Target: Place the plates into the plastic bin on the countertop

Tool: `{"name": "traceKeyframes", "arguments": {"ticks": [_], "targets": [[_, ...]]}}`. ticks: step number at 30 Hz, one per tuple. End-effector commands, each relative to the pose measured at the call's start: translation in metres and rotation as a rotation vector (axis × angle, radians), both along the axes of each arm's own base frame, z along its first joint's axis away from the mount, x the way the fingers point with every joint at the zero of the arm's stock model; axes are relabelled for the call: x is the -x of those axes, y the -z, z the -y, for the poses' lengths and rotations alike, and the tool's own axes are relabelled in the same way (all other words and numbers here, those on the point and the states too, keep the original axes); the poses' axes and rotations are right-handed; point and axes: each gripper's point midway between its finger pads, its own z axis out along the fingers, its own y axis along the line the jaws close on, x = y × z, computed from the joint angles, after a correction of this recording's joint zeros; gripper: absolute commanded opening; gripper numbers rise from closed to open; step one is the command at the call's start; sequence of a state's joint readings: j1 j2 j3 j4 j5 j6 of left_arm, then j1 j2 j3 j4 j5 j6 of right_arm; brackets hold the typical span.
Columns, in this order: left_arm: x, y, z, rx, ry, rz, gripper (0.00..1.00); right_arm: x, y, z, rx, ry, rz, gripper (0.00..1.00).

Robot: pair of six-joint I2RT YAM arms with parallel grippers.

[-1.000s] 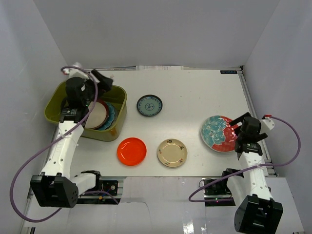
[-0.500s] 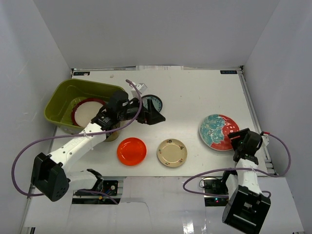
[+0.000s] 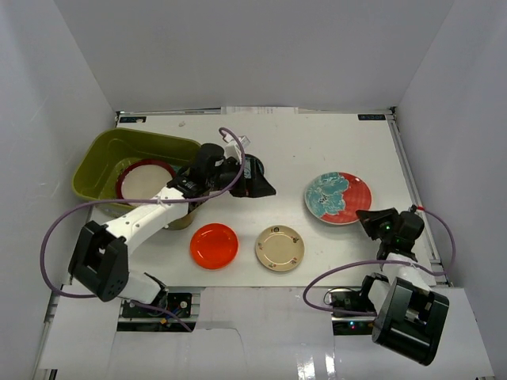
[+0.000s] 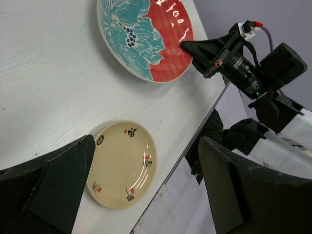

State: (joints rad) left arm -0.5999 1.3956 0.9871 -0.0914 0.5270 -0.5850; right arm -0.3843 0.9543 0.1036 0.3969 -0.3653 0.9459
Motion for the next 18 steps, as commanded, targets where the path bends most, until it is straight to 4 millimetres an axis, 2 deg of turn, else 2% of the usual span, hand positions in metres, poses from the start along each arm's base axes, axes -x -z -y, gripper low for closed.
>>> {"name": "traceKeyframes", "arguments": {"ticks": [1, 4, 5, 6, 7, 9, 12, 13, 14, 17, 18], "targets": [[-0.019, -0.024, 0.015, 0.053, -0.028, 0.019, 0.98, -0.038, -0.124, -0.020, 0.052, -0.174, 0.364, 0.08], [-0.034, -0.034, 0.029, 0.124, -0.043, 0.012, 0.98, -0.039, -0.145, -0.054, 0.024, -0.298, 0.418, 0.08], [-0.040, -0.032, 0.032, 0.121, -0.053, 0.004, 0.98, -0.039, -0.154, -0.062, 0.018, -0.329, 0.442, 0.08], [-0.047, -0.016, 0.036, 0.095, -0.063, -0.030, 0.98, -0.038, -0.156, -0.077, -0.002, -0.379, 0.449, 0.08], [-0.057, -0.019, 0.038, 0.086, -0.086, -0.018, 0.98, -0.038, -0.165, -0.084, -0.016, -0.398, 0.479, 0.08], [-0.069, -0.001, 0.041, 0.047, -0.111, -0.034, 0.98, -0.036, -0.177, -0.105, -0.032, -0.478, 0.504, 0.08], [-0.084, 0.014, 0.039, -0.023, -0.157, -0.049, 0.97, -0.032, -0.194, -0.131, -0.056, -0.560, 0.552, 0.08], [-0.086, 0.013, 0.038, -0.026, -0.167, -0.041, 0.95, -0.031, -0.197, -0.134, -0.058, -0.569, 0.561, 0.08], [-0.089, 0.012, 0.037, -0.028, -0.175, -0.033, 0.92, -0.026, -0.200, -0.146, -0.071, -0.614, 0.570, 0.08], [-0.088, 0.000, 0.030, -0.015, -0.207, 0.008, 0.57, -0.024, -0.202, -0.154, -0.082, -0.641, 0.575, 0.08], [-0.088, -0.005, 0.028, -0.007, -0.216, 0.025, 0.33, -0.025, -0.199, -0.156, -0.088, -0.644, 0.564, 0.08]]}}
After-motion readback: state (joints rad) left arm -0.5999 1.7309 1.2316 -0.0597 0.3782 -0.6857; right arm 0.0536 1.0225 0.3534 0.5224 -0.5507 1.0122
